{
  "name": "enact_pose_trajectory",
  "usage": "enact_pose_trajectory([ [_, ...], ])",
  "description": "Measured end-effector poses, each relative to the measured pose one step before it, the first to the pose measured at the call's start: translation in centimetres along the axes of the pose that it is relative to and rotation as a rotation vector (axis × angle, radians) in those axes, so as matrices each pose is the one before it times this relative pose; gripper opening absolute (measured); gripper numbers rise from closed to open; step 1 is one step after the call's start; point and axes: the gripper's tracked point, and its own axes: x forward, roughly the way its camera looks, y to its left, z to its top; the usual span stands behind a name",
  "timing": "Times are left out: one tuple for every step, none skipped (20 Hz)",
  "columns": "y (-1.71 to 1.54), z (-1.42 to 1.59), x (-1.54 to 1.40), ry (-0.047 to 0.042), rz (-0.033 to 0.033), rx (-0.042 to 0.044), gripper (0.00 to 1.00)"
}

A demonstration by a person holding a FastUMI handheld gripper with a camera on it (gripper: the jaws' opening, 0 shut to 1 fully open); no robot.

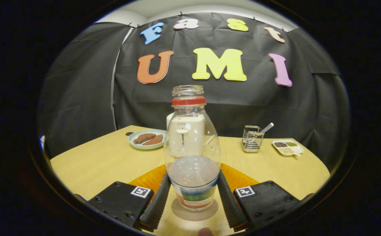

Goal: Take the bottle from table, then pour the juice into the cup, finally place the bottle on the coaster

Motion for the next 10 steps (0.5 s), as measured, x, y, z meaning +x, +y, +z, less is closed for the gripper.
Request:
enact_pose_trajectory([
  [-0.151, -0.178, 0.080, 0.00186, -0.00321, 0.00893, 0.79],
  [-0.165, -0.133, 0.138, 0.00663, -0.00403, 0.00430, 0.80],
  [-0.163, -0.229, 0.064, 0.00314, -0.00246, 0.00388, 0.80],
  [-0.160, -0.110, 0.012, 0.00131, -0.00497, 0.00274, 0.81],
  [0.038, -0.230, 0.004, 0.00335, 0.00370, 0.00353, 0.82],
  [-0.034, -0.183, 0.062, 0.00336, 0.00202, 0.00917, 0.82],
  [-0.061, 0.011, -0.084, -0.00155, -0.00394, 0.00484, 0.82],
  [-0.090, 0.039, -0.001, -0.00067, -0.00091, 0.00185, 0.83],
  [0.011, -0.157, -0.115, 0.00274, -0.00222, 0.00083, 0.84],
  [-0.007, 0.053, 0.016, 0.00110, -0.00091, -0.00080, 0.86],
])
